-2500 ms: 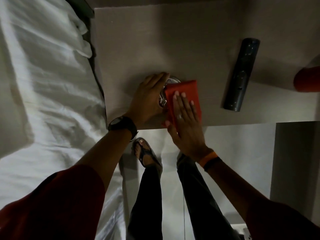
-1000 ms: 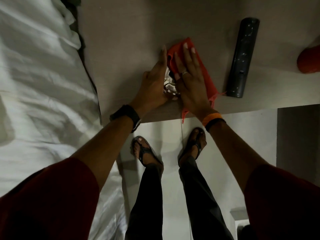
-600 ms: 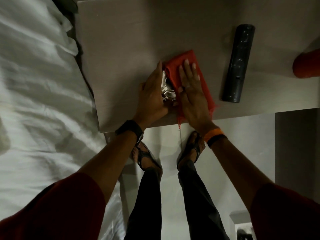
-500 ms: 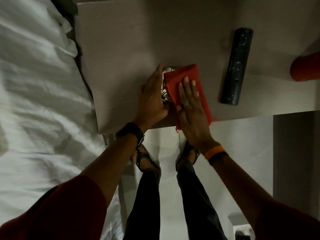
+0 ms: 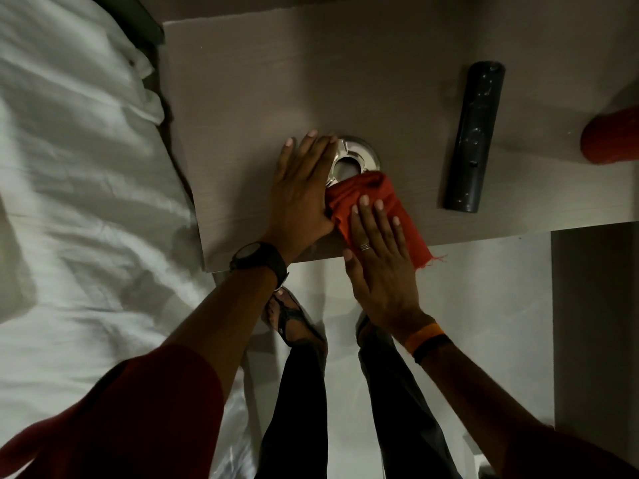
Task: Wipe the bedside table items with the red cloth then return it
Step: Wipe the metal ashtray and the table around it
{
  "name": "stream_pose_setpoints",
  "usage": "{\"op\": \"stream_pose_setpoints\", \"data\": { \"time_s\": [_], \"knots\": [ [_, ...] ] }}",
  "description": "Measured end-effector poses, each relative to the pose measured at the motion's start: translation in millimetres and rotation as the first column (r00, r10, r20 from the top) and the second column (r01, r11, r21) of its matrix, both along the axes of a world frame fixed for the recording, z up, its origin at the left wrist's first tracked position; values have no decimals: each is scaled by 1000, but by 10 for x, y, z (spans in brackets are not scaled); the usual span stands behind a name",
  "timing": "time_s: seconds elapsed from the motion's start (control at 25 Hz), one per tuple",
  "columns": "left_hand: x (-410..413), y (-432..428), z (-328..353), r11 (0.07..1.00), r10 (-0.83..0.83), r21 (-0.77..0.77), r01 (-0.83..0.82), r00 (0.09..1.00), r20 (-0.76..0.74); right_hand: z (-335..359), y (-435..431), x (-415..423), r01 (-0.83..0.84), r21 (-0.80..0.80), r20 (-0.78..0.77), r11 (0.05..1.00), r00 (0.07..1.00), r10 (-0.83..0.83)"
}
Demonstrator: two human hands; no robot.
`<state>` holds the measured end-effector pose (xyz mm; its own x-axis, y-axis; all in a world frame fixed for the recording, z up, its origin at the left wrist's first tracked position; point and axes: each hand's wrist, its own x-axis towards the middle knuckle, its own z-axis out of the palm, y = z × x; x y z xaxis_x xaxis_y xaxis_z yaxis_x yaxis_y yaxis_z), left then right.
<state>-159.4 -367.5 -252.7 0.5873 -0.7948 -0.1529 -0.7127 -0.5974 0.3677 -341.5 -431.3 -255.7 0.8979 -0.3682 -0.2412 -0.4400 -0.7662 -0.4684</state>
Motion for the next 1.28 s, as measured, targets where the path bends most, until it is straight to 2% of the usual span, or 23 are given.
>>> {"op": "stream_pose_setpoints", "data": {
  "time_s": [0.16, 0.24, 0.44, 0.52, 0.6, 0.72, 0.88, 0.96, 1.04, 1.12, 1.16, 1.24, 1.28],
  "knots": [
    [8, 42, -42, 1000, -5, 18, 4, 999, 46, -38, -362, 536, 162, 3, 99, 987, 982, -161],
    [-3, 29, -18, 1000, 4, 18, -5, 1000, 22, -68, -492, 645, 182, 29, 124, 983, 975, -184],
    [219, -161, 44, 995, -97, -49, 88, 962, -256, -104, -657, 603, 47, -14, 118, 999, 992, -45],
    [248, -196, -5, 995, -102, -33, 96, 955, -278, -114, -699, 593, 28, 12, 143, 1000, 989, -29],
    [177, -178, -29, 998, -61, -28, 56, 966, -253, -81, -554, 408, 32, 42, 131, 999, 991, -37],
    [19, -94, 22, 999, 20, -40, -26, 988, -151, 13, -226, 175, 11, -4, 101, 1000, 995, -11],
    [-159, 1, 18, 994, 69, -81, -70, 997, -22, 0, -445, 673, 119, 30, 120, 992, 985, -122],
    [-150, 3, 14, 995, 73, -71, -72, 997, 11, -5, -431, 683, 136, 41, 130, 990, 982, -140],
    [-114, -6, 29, 999, 37, -16, -37, 999, 1, 1, -324, 486, 79, 45, 128, 996, 988, -84],
    [-40, -4, 22, 1000, -10, 28, 13, 995, -98, 21, -327, 305, -1, 79, 142, 997, 990, -10],
    [11, -2, 20, 999, -33, 29, 39, 979, -202, 6, -407, 288, -39, 117, 158, 992, 987, 21],
    [125, -25, 11, 998, -61, -16, 59, 902, -427, -34, -602, 342, -57, 205, 186, 977, 982, 18],
    [178, -33, -2, 999, -49, -40, 34, 874, -483, -63, -694, 383, -35, 235, 177, 971, 984, -7]
  ]
}}
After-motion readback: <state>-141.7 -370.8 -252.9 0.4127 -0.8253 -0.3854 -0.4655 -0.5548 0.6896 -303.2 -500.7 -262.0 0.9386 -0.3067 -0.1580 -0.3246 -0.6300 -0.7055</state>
